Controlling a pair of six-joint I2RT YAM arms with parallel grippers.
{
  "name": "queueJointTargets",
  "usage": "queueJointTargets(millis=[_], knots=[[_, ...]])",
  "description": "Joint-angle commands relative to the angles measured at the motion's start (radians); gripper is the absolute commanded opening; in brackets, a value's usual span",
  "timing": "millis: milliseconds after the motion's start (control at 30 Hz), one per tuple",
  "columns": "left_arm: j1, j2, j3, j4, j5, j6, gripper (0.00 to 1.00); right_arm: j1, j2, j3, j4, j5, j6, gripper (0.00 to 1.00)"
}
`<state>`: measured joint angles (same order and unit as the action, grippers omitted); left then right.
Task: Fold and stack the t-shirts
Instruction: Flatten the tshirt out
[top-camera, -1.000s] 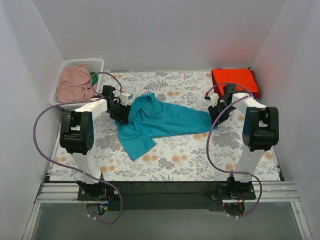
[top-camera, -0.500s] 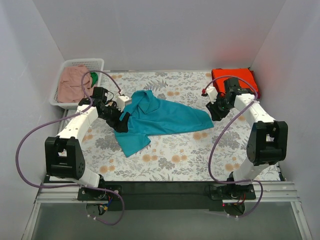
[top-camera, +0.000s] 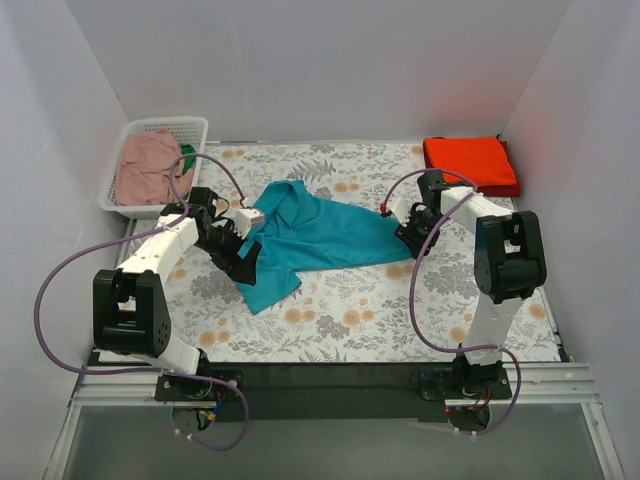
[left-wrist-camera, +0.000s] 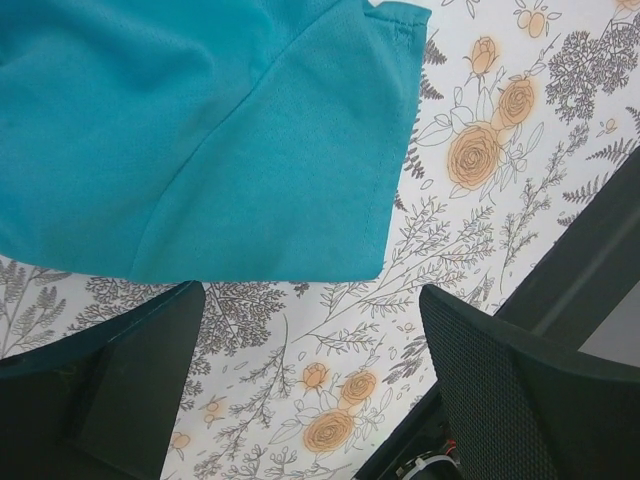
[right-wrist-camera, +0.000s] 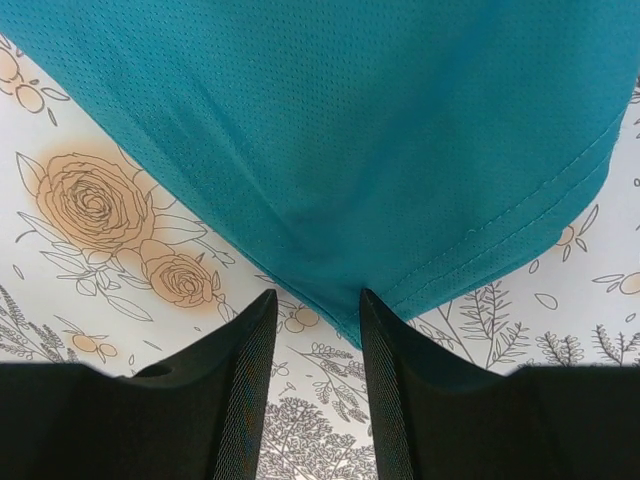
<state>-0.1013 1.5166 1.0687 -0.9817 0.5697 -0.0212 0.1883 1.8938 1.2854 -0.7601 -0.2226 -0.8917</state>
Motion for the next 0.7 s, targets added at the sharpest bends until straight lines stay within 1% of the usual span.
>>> queueJointTargets(millis=[0, 167, 267, 300, 367, 400, 467, 500, 533, 600, 667], knots=[[0.000, -0.035, -0.029, -0.009, 0.015, 0.018, 0.89, -0.001, 0.011, 0.023, 0.010, 0.028, -0.049, 0.45], [0.000, -0.039, -0.052, 0.003, 0.009, 0.017, 0.89, -0.001, 0.036, 0.005, 0.034, 0.043, -0.050, 0.46], [0.000, -0.033, -0.052, 0.003, 0.010, 0.017, 0.89, -0.001, 0.051, -0.011, 0.033, 0.043, -0.050, 0.41], [0.000, -0.035, -0.053, 0.006, 0.010, 0.017, 0.89, -0.001, 0.053, -0.018, 0.035, 0.046, -0.052, 0.37], [-0.008, -0.058, -0.073, 0.023, 0.018, 0.014, 0.88, -0.001, 0.051, -0.038, 0.038, 0.048, -0.056, 0.32], [-0.035, -0.077, -0.087, 0.034, 0.015, 0.012, 0.86, 0.000, 0.048, -0.046, 0.038, 0.048, -0.056, 0.23], [-0.090, -0.125, -0.140, 0.086, -0.010, 0.010, 0.80, 0.000, 0.038, -0.054, 0.038, 0.048, -0.041, 0.08], [-0.162, -0.187, -0.212, 0.115, -0.061, 0.006, 0.79, -0.001, 0.034, -0.054, 0.039, 0.049, -0.030, 0.01], [-0.197, -0.214, -0.245, 0.177, -0.083, 0.003, 0.77, -0.001, 0.030, -0.052, 0.035, 0.049, -0.015, 0.01], [-0.268, -0.255, -0.318, 0.219, -0.122, 0.009, 0.75, -0.001, 0.011, -0.058, 0.035, 0.042, -0.006, 0.01], [-0.291, -0.257, -0.337, 0.250, -0.171, 0.012, 0.74, -0.001, -0.015, -0.066, 0.033, 0.039, 0.005, 0.01]])
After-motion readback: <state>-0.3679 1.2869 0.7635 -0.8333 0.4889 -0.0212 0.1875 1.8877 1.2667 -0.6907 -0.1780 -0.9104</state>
